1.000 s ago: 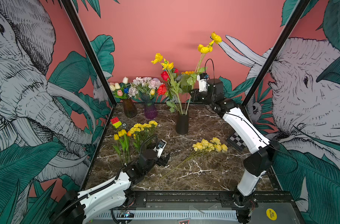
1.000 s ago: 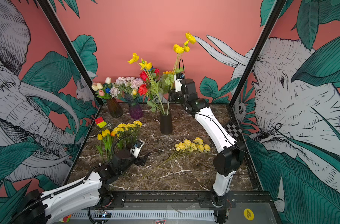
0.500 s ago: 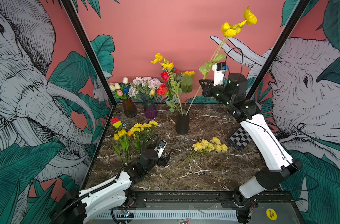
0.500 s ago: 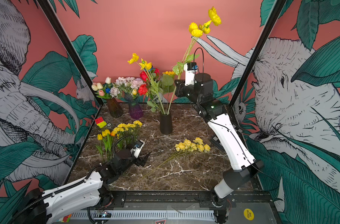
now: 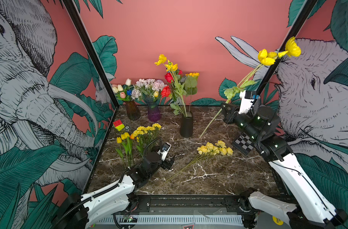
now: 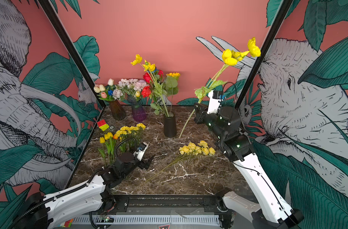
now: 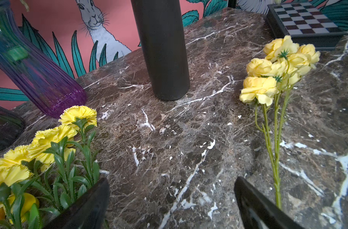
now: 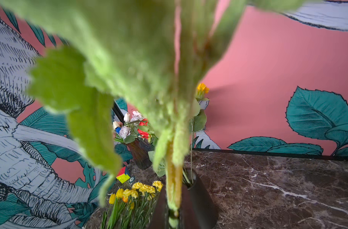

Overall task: Pick out yellow flowers from the vase
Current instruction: Pick up the flower from the vase.

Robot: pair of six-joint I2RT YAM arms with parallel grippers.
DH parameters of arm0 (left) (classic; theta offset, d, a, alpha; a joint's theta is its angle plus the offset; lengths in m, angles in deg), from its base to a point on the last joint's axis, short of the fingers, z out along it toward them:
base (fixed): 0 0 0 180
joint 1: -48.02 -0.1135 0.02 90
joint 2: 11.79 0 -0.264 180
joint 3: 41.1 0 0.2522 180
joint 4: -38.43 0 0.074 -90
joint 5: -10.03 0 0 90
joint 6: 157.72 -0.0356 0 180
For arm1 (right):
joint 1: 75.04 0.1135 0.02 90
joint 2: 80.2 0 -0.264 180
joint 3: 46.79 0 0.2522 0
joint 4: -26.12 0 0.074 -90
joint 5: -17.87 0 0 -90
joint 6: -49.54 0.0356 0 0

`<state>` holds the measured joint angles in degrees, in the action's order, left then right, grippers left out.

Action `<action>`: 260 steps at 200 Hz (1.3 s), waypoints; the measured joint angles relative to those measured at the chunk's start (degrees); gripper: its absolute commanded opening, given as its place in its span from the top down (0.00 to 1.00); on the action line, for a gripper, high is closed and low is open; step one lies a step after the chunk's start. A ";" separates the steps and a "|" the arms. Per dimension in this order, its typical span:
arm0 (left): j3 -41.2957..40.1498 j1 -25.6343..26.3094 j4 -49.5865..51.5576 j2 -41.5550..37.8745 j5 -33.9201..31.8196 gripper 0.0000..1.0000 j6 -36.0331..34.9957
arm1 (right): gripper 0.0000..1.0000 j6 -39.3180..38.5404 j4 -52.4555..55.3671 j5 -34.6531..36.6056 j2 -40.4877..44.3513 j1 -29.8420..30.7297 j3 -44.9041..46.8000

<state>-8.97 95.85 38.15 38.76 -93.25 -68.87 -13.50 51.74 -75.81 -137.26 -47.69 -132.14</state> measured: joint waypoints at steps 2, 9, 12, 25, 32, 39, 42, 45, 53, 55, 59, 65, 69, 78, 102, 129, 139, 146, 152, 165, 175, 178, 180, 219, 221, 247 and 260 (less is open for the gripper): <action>0.00 0.00 -0.02 0.00 0.04 0.01 -0.04 | 1.00 0.11 -0.04 0.09 0.33 0.00 0.59; 0.00 0.00 -0.24 -0.02 0.35 0.01 -0.26 | 1.00 1.03 -0.26 0.20 1.88 0.00 3.54; 0.00 0.00 -0.31 -0.04 0.42 0.01 -0.37 | 1.00 1.49 -0.48 0.24 2.56 0.00 4.87; 0.00 0.00 -0.63 -0.26 0.63 0.01 -0.68 | 1.00 3.39 -1.16 0.22 4.46 0.00 9.51; 0.02 0.00 -0.66 -0.46 0.76 0.01 -0.79 | 1.00 4.59 -1.70 0.15 5.29 0.00 11.91; 0.20 0.00 -0.42 -0.66 1.01 0.02 -0.81 | 1.00 5.75 -2.60 0.02 6.03 0.00 14.23; 0.35 0.00 -0.37 -0.68 1.18 0.02 -0.79 | 1.00 6.54 -2.97 -0.11 6.34 0.00 15.32; 0.48 0.00 -0.26 -0.68 1.38 0.02 -0.76 | 1.00 7.17 -3.48 -0.20 6.58 0.00 16.22; 1.38 0.00 0.50 -0.66 2.03 0.03 -0.55 | 1.00 8.72 -4.70 -0.63 7.15 0.00 18.67; 1.55 0.00 0.55 -0.63 2.10 0.03 -0.52 | 1.00 9.16 -5.01 -0.72 7.26 0.00 19.23; 2.23 0.00 1.03 -0.52 2.49 0.03 -0.33 | 1.00 9.97 -5.60 -1.07 7.32 0.00 20.17; 3.43 0.00 1.70 -0.24 3.30 0.05 0.00 | 1.00 11.28 -6.45 -1.60 7.39 0.00 21.64; 4.42 0.00 2.14 0.00 3.78 0.06 0.20 | 1.00 11.80 -6.93 -1.86 7.37 0.00 22.36; 6.82 0.00 2.62 0.83 5.11 0.07 0.92 | 1.00 13.66 -8.41 -2.69 7.32 0.02 24.26; 13.64 0.00 3.56 3.98 10.25 0.10 2.91 | 1.00 17.33 -12.09 -4.09 7.32 0.39 28.52; 20.85 1.44 4.79 8.96 15.96 0.11 4.59 | 1.00 20.35 -16.96 -4.39 7.28 2.38 32.30; 23.15 3.13 5.62 10.78 17.16 0.12 4.44 | 1.00 21.18 -18.99 -4.33 7.23 3.54 33.59; 24.68 4.63 6.12 11.98 17.84 0.12 4.07 | 1.00 21.75 -20.22 -4.26 7.15 4.31 34.36; 25.83 5.99 6.64 12.94 18.43 0.12 3.54 | 1.00 22.23 -21.42 -4.26 6.99 4.94 35.01; 27.91 8.07 7.69 14.73 19.50 0.15 2.51 | 1.00 23.02 -23.67 -4.24 6.40 6.16 36.02; 29.29 9.03 8.55 15.98 20.22 0.17 1.97 | 1.00 23.67 -25.35 -4.09 5.90 7.21 36.70; 29.64 9.09 8.81 16.37 20.35 0.18 1.95 | 1.00 23.87 -25.73 -4.00 5.73 7.58 36.83; 29.90 9.16 9.01 16.61 20.41 0.18 1.84 | 1.00 23.89 -26.01 -3.87 5.64 7.82 36.92; 34.16 9.01 12.85 21.14 20.31 0.28 0.87 | 1.00 25.18 -30.73 -2.89 3.78 12.24 38.45; 34.32 9.01 12.98 21.33 20.31 0.28 0.85 | 1.00 25.27 -30.93 -2.82 3.72 12.44 38.53; 35.71 9.01 15.45 23.08 19.69 0.42 0.48 | 1.00 25.66 -32.22 -2.27 3.08 14.36 38.88; 36.33 9.01 16.68 23.63 19.69 0.47 0.33 | 1.00 25.99 -33.27 -1.86 3.19 15.10 39.47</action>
<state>27.36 104.86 54.82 62.38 -73.56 -68.54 12.49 18.47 -77.67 -134.07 -32.58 -92.67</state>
